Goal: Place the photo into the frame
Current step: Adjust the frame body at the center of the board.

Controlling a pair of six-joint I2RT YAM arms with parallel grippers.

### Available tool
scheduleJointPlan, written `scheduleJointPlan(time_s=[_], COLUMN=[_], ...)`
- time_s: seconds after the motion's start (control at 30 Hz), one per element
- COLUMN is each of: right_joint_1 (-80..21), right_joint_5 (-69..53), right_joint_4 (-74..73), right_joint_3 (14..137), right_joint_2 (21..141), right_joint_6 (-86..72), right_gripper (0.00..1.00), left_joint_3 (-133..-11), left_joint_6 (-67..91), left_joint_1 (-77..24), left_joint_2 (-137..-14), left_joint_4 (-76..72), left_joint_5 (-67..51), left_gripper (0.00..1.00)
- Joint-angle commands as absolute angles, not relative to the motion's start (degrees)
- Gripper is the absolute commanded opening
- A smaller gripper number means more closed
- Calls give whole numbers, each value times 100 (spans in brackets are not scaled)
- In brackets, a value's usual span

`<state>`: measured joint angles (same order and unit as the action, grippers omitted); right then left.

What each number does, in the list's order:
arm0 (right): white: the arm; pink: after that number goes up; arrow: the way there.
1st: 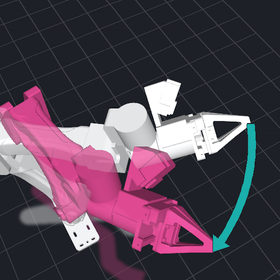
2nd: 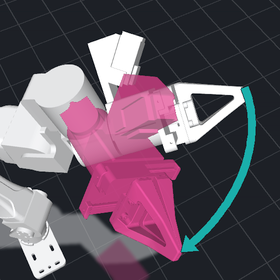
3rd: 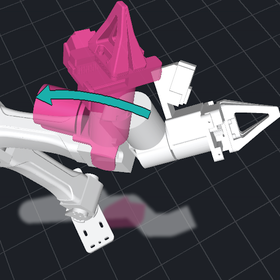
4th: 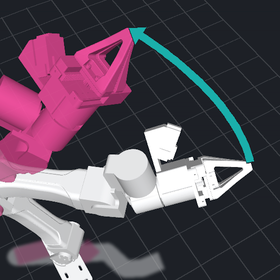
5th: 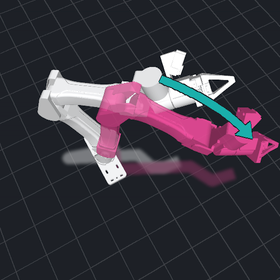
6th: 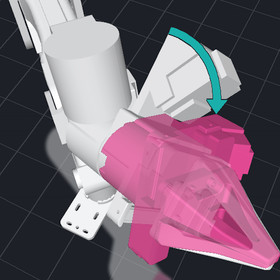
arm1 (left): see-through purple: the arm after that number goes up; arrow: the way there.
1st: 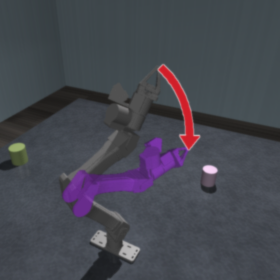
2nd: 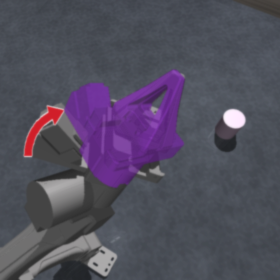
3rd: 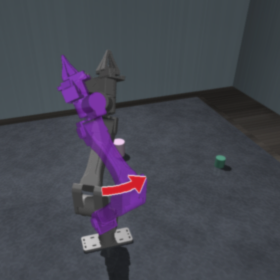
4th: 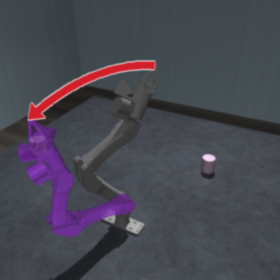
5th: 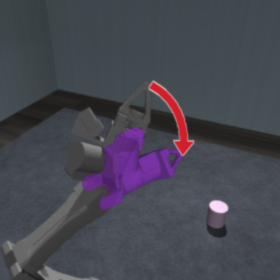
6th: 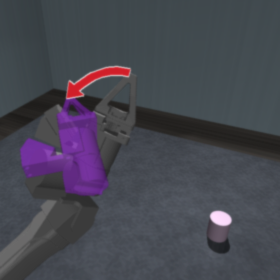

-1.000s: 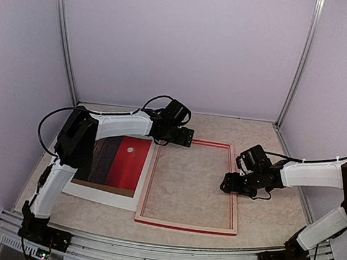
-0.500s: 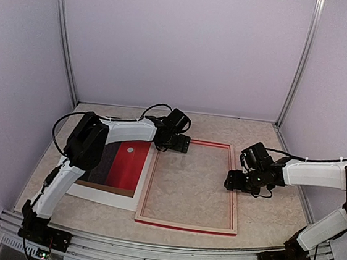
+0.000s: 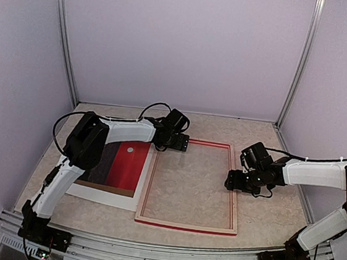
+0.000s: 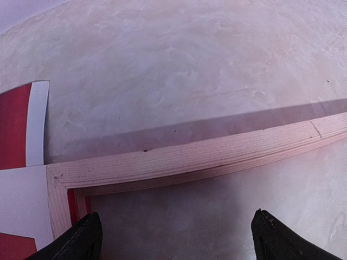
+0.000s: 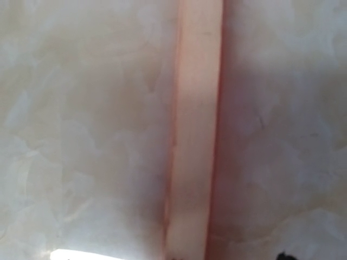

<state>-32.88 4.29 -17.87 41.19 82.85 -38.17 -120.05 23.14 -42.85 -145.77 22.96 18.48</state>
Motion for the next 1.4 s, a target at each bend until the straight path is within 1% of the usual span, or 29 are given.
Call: scheduleJointPlan(time_s=[0.0, 0.17, 0.33, 0.6, 0.73, 0.83, 1.03, 1.23, 1.37], right_joint_1=[-3326, -3292, -3197, -2890, -2813, -2689, -2333, -1968, -1674], right_joint_5=[554, 587, 657, 411, 441, 496, 570, 738, 856], right_joint_4=[-1912, -2024, -2055, -1727, -1750, -1799, -1808, -1908, -1971], right_joint_3=[4376, 4596, 4813, 5232, 5404, 5425, 5312, 5271, 5324], right_joint_2=[8213, 8289, 8674, 9487, 9802, 9826, 9724, 9734, 9691], right_joint_6=[-3701, -3496, -3420, -3147, -3073, -3031, -2873, -2622, -2435], right_gripper=[81, 82, 78, 65, 54, 45, 35, 31, 31], left_joint_3=[-11312, -10713, -10276, -9544, -9204, -8934, -8395, -7962, -7766], left_joint_6=[2251, 2224, 2233, 2180, 2188, 2205, 2294, 2346, 2360], left_joint_1=[-4236, -4216, -4081, -3812, -3788, -3775, -3639, -3447, -3263], left_joint_2=[-14063, -13141, -12425, -11440, -11069, -10861, -10642, -10421, -10309], left_joint_4=[1722, 1545, 1858, 2097, 2142, 2157, 2247, 2291, 2395], left_joint_5=[1520, 1401, 1511, 1668, 1767, 1845, 1890, 1934, 1961], left_gripper=[95, 95, 95, 95, 95, 95, 95, 95, 96])
